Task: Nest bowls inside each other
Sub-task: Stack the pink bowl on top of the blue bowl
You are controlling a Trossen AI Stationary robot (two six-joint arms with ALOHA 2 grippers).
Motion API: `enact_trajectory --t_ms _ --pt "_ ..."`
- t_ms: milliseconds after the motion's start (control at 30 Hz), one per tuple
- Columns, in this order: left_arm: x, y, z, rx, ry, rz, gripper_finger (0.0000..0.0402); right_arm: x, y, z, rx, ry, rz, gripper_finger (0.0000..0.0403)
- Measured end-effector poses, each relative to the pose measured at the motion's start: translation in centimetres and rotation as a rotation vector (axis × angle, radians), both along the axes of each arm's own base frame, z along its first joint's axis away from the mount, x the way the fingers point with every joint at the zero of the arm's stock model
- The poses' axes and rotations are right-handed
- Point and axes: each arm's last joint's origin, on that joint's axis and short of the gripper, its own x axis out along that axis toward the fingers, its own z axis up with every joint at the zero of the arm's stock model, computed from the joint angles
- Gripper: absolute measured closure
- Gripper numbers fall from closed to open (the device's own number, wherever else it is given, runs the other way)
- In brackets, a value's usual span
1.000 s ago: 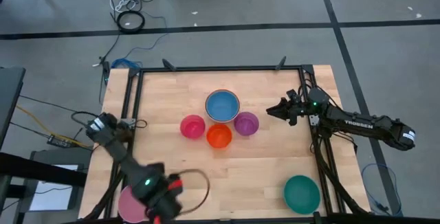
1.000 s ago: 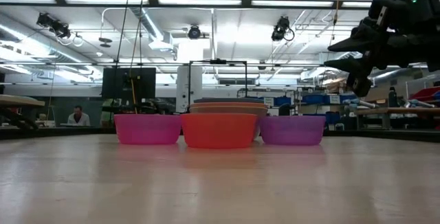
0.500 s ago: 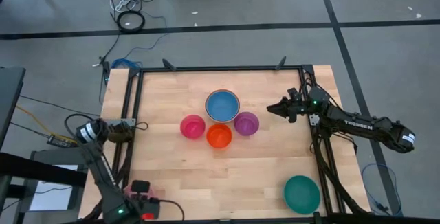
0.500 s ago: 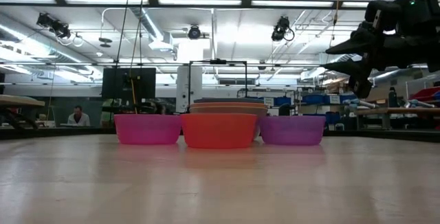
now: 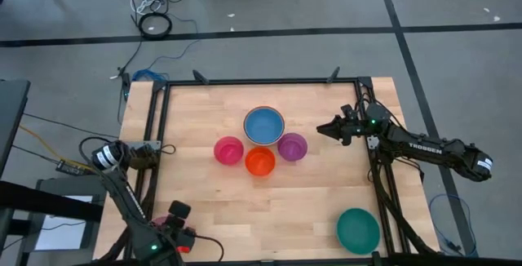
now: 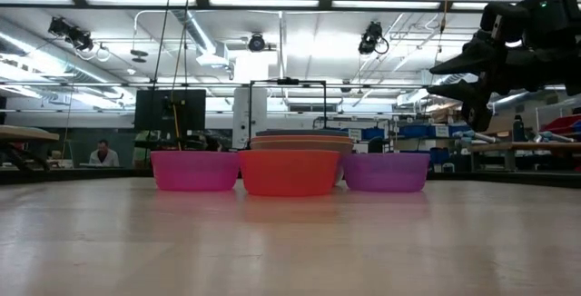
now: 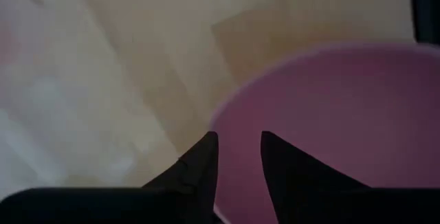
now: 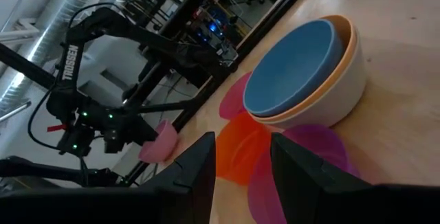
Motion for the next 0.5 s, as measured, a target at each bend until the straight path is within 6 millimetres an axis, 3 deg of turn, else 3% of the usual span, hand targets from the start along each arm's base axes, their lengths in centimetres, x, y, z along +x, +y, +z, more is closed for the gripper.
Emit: enact_trajectory --t_ms 500 --pt "1.3 0.6 -0.2 0.011 -0.035 -0.085 0.0283 0.0 -0.1 0.0 -0.012 0.0 -0.023 0.0274"
